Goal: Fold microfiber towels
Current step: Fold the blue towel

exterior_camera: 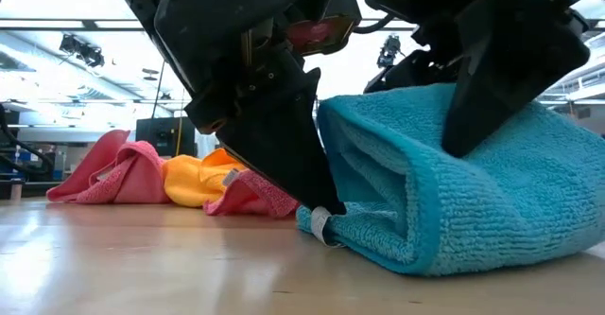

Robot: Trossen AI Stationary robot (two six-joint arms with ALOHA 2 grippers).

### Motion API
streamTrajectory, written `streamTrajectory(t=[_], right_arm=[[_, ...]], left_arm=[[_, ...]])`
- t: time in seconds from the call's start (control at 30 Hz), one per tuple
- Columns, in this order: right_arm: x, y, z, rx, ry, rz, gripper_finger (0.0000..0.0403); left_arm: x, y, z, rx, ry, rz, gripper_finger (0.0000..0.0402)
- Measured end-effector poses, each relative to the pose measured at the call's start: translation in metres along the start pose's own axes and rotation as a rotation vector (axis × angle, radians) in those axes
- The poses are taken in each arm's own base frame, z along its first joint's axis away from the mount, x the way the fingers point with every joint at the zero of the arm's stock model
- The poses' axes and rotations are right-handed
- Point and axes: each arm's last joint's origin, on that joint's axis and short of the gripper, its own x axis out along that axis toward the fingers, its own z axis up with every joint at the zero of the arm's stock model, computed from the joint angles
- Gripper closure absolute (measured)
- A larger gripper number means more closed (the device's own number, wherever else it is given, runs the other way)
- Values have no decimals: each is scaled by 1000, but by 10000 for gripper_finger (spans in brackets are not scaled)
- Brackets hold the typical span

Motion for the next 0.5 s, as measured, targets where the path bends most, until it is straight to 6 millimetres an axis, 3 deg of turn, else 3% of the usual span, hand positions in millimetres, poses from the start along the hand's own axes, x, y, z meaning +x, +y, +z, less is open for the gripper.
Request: streamTrajectory(t=[0.5], right_arm=[[0,-1,4,-53,-47,-21,142]], left_arm=[[0,0,0,0,0,0,380]])
